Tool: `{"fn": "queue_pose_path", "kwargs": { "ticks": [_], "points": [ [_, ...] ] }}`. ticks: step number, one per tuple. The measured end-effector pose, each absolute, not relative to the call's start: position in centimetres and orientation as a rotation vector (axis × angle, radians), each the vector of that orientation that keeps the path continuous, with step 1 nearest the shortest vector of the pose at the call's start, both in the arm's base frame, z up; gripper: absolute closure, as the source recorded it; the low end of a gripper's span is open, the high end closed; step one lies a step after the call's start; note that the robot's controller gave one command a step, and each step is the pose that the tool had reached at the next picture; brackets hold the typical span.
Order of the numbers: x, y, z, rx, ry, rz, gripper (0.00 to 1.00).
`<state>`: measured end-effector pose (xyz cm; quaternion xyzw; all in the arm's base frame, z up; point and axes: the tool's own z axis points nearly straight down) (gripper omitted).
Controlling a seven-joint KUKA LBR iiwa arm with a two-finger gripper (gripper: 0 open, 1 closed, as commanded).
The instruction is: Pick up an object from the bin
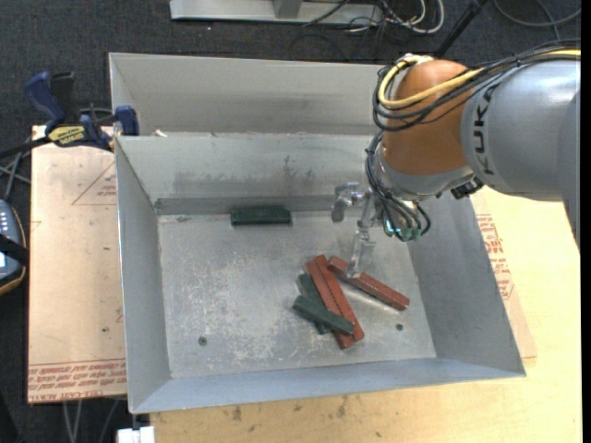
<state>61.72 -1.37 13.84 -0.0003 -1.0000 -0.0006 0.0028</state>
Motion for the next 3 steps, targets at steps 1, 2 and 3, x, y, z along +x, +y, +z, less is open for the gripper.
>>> {"fn": "queue_pose_path", "kwargs": {
  "ticks": [1,2,3],
  "points": [
    [61.9,-1.4,14.2,-0.001,-3.143,-0.002,0.0],
    [60.5,-0.9,12.8,0.02,-3.158,0.001,0.0],
    [56.7,-3.3,7.0,-0.044,-3.142,-0.005,0.0]
  ]
}}
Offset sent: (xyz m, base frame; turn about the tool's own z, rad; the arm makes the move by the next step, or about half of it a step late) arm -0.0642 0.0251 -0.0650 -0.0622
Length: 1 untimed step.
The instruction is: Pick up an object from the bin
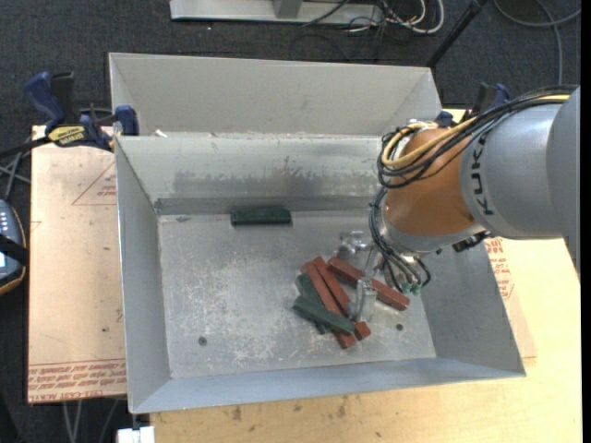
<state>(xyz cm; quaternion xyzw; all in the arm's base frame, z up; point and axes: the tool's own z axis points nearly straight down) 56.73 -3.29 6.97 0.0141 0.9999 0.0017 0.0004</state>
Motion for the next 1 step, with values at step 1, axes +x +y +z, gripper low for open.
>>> {"fn": "queue_pose_path", "kwargs": {
  "ticks": [1],
  "points": [
    [56.42,1.98,7.35,0.084,3.132,0.003,1.0]
  ]
}}
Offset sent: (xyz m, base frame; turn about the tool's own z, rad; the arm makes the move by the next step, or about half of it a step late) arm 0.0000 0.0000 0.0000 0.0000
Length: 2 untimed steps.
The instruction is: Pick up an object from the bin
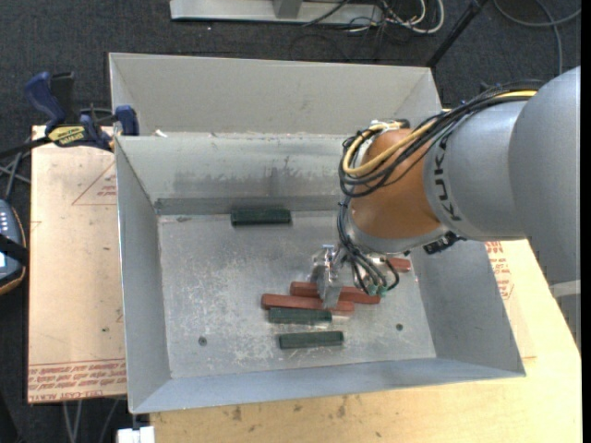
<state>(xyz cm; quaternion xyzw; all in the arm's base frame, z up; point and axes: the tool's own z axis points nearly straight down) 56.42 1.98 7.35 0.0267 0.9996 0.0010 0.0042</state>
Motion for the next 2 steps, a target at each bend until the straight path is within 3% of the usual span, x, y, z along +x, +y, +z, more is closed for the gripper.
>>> {"fn": "queue_pose_path", "kwargs": {
  "ticks": [1,2],
  "points": [
    [56.4,2.0,7.3,0.083,3.132,0.003,1.0],
    [51.1,7.1,10.4,0.028,3.143,0.0,1.0]
  ]
}}
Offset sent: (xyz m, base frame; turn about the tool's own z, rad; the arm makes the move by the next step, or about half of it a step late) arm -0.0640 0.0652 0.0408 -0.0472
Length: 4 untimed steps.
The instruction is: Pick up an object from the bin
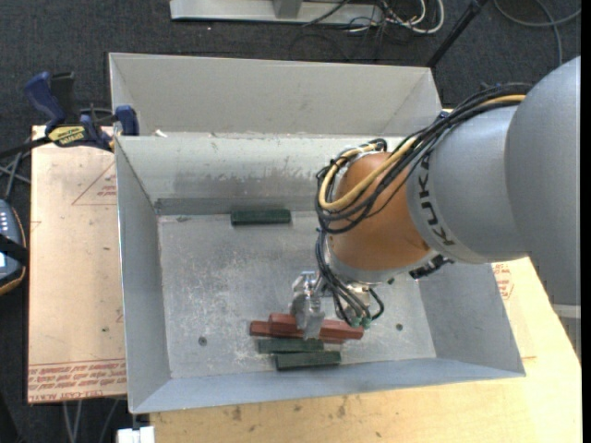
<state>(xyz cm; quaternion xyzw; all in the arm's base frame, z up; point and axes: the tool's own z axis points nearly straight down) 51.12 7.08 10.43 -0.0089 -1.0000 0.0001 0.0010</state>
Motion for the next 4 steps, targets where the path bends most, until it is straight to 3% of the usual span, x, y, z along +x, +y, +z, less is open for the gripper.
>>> {"fn": "queue_pose_path", "kwargs": {
  "ticks": [1,3,4],
  "points": [
    [53.0,7.3,11.8,0.12,-3.141,-0.001,0.0],
    [53.9,7.0,11.4,0.214,-3.138,-0.001,0.0],
    [51.4,8.2,10.9,0.698,-3.064,-0.002,0.0]
  ]
}}
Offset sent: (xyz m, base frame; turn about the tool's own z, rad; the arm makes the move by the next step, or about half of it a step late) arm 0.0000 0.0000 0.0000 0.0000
